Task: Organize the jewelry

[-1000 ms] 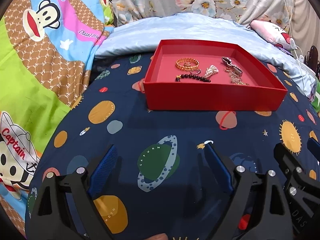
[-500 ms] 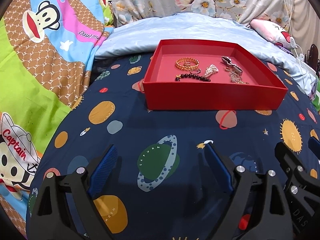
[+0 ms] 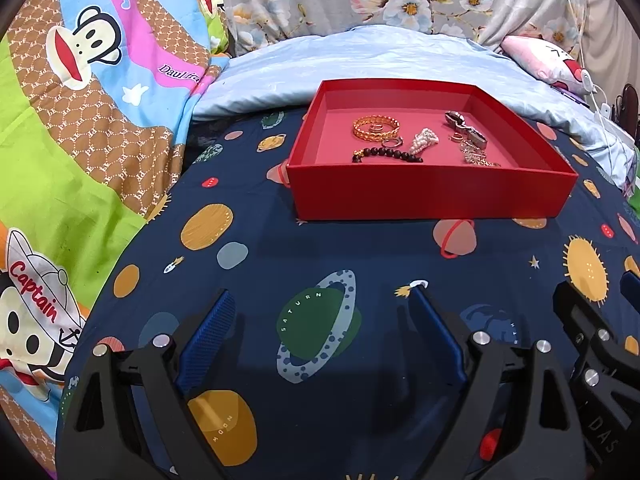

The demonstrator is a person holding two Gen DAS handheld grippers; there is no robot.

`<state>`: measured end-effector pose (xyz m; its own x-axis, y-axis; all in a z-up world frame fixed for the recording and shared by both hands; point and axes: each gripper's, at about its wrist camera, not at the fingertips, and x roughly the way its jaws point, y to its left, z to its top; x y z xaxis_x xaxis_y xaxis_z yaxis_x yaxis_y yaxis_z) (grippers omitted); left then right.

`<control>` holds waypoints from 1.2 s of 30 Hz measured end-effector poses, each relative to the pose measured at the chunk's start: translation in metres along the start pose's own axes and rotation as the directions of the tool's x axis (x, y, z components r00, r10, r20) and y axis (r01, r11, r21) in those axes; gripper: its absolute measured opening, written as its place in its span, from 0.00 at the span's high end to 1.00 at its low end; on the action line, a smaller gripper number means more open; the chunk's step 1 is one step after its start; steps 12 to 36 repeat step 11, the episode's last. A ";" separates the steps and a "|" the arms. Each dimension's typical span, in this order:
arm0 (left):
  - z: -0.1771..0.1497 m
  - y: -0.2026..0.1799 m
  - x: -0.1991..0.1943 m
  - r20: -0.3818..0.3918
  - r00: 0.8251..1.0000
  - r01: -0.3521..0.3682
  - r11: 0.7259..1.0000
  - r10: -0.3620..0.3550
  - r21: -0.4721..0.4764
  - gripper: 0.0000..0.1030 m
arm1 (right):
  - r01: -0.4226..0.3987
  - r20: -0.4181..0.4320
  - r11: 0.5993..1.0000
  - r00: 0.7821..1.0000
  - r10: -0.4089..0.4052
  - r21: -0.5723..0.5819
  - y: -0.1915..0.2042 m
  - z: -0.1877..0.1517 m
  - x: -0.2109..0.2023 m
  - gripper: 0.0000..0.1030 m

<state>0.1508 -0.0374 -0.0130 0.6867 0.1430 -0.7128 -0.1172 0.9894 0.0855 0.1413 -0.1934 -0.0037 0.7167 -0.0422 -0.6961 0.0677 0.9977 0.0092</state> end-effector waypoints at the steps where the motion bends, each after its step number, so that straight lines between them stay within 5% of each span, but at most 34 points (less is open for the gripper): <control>1: 0.000 0.000 -0.001 0.003 1.000 -0.001 1.000 0.001 0.000 0.16 | 0.000 0.000 1.000 1.000 0.000 0.000 0.000 0.000 0.000 0.16; 36: 0.000 0.000 0.002 -0.013 1.000 -0.019 1.000 0.019 0.000 0.16 | 0.012 -0.005 1.000 1.000 -0.012 -0.011 0.003 0.001 0.001 0.16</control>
